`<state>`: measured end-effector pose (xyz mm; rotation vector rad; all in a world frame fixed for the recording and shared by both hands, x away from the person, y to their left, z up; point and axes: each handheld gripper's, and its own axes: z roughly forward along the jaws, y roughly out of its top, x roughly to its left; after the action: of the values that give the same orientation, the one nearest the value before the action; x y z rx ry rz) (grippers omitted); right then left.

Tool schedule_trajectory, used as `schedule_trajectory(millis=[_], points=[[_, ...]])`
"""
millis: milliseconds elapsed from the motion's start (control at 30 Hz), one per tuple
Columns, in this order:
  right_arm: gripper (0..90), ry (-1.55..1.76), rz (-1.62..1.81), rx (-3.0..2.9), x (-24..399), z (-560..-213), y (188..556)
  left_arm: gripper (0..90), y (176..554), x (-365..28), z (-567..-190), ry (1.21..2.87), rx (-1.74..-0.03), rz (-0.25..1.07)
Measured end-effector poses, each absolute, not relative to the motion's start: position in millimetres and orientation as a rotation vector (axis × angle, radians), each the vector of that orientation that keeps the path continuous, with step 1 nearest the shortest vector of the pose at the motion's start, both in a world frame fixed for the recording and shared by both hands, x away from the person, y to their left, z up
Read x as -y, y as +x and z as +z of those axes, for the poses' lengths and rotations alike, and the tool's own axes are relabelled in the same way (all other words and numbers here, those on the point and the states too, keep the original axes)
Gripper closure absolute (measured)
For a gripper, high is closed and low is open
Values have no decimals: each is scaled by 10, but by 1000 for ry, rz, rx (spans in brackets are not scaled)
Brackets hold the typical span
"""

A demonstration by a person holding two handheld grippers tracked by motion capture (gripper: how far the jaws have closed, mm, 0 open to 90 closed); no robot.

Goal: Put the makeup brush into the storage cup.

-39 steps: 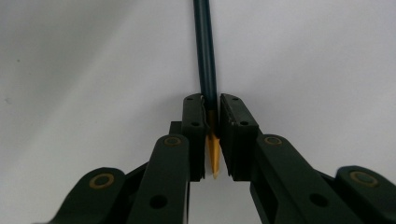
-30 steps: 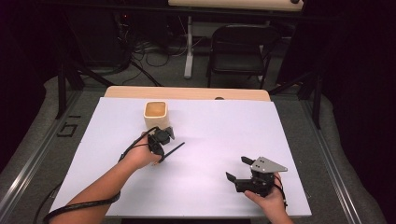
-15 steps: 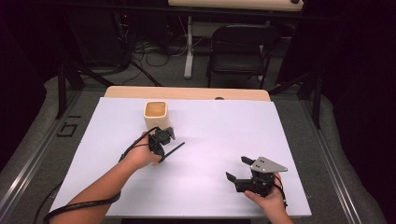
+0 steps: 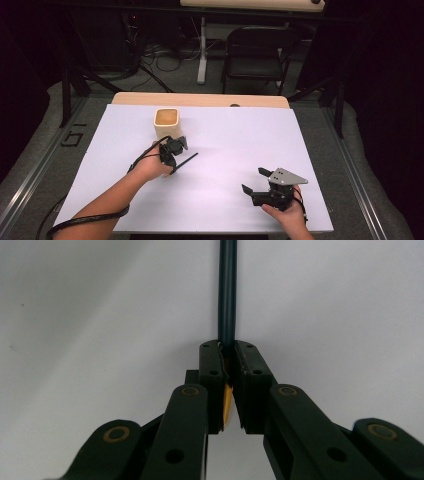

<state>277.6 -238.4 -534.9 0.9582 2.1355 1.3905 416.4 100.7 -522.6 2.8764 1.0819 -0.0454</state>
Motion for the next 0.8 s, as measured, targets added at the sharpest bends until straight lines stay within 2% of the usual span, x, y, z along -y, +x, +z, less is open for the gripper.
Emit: schedule_trajectory(millis=[800], points=[[161, 958, 1391, -2136, 2383, -5350, 2776, 836, 4157, -1005, -5156, 2877, -1061, -22]])
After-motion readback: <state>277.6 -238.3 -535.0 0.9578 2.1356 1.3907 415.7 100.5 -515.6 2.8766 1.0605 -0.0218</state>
